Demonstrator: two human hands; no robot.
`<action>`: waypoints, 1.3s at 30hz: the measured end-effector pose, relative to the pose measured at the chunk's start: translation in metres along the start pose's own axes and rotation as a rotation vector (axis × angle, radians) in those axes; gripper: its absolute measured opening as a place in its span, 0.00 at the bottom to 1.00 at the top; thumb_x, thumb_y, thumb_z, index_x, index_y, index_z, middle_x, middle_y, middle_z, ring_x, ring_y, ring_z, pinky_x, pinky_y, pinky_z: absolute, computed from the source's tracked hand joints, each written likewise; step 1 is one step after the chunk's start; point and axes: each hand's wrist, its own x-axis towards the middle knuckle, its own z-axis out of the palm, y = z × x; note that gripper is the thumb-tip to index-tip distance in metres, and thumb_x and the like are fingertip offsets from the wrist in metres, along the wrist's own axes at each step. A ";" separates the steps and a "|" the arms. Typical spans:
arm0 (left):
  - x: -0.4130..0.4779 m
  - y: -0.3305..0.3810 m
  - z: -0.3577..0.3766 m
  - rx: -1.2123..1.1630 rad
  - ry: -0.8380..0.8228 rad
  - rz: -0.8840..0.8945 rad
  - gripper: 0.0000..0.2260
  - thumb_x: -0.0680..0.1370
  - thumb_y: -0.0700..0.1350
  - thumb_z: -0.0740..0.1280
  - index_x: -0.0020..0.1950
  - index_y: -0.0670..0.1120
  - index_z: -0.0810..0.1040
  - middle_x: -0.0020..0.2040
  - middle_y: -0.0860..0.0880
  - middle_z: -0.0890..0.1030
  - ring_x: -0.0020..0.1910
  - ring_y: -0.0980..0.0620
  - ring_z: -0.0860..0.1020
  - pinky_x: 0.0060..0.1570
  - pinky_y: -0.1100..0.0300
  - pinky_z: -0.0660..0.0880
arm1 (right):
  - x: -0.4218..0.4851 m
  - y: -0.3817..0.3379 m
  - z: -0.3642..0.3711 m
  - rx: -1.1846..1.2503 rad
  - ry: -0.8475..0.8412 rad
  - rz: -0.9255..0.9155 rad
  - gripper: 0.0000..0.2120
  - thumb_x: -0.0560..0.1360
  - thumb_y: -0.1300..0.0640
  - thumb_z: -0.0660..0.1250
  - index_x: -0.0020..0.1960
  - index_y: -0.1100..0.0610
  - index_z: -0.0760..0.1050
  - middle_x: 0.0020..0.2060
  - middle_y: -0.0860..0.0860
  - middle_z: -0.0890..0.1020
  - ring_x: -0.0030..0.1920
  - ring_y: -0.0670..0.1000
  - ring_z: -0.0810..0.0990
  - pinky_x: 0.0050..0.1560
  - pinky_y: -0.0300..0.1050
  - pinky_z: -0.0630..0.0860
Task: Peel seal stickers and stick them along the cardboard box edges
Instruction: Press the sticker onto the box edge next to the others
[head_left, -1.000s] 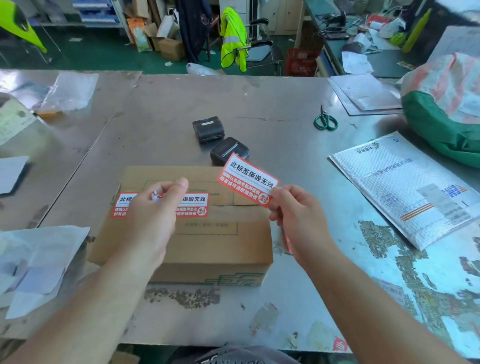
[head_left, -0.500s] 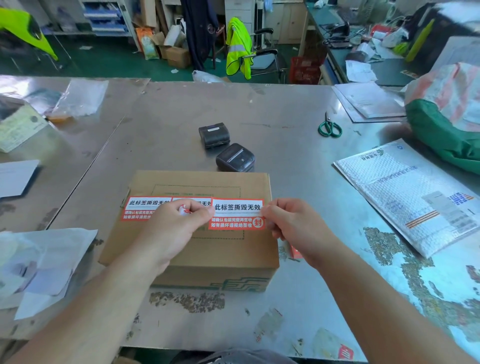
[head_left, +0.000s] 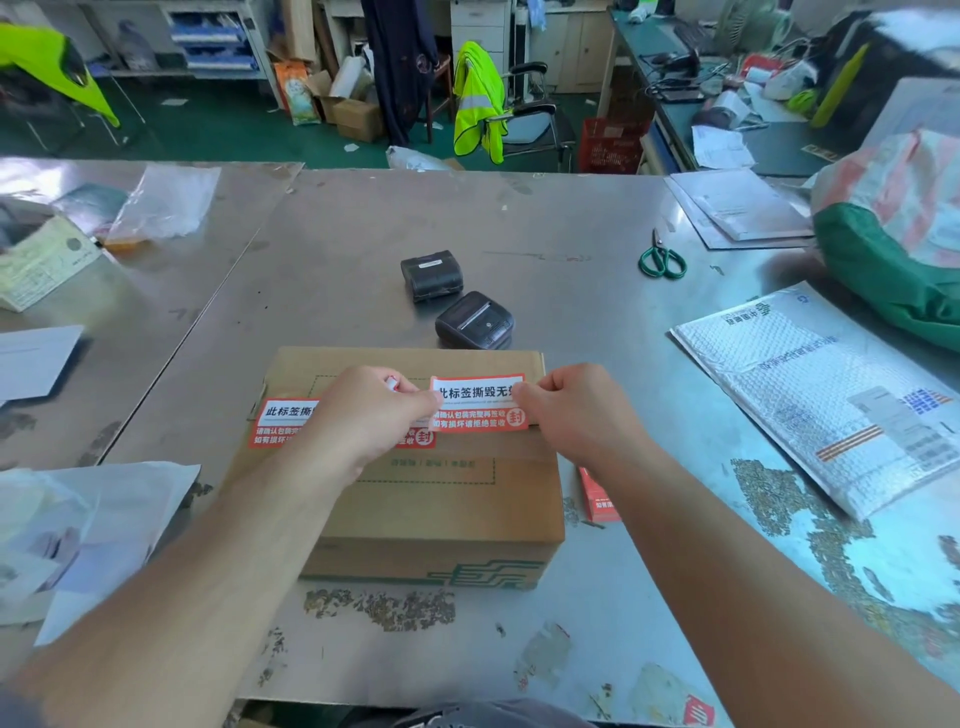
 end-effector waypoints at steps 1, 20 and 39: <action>0.001 0.001 0.001 0.009 -0.003 -0.004 0.14 0.74 0.51 0.73 0.42 0.40 0.81 0.35 0.48 0.81 0.33 0.52 0.74 0.35 0.59 0.64 | 0.002 -0.001 0.000 -0.012 0.003 0.003 0.17 0.77 0.49 0.67 0.43 0.63 0.81 0.28 0.48 0.77 0.27 0.48 0.70 0.27 0.39 0.65; 0.008 -0.008 0.012 0.155 -0.014 -0.009 0.12 0.71 0.54 0.73 0.35 0.48 0.77 0.32 0.51 0.78 0.31 0.51 0.73 0.31 0.60 0.65 | -0.002 0.008 0.009 -0.132 -0.011 -0.027 0.18 0.79 0.46 0.66 0.34 0.54 0.77 0.27 0.46 0.76 0.26 0.44 0.73 0.26 0.37 0.63; 0.005 -0.011 0.020 0.302 0.015 0.008 0.13 0.74 0.57 0.71 0.38 0.50 0.75 0.34 0.52 0.77 0.31 0.52 0.73 0.30 0.59 0.63 | 0.002 0.018 0.021 -0.168 0.080 -0.058 0.14 0.78 0.47 0.67 0.41 0.57 0.79 0.37 0.51 0.82 0.37 0.51 0.80 0.30 0.40 0.69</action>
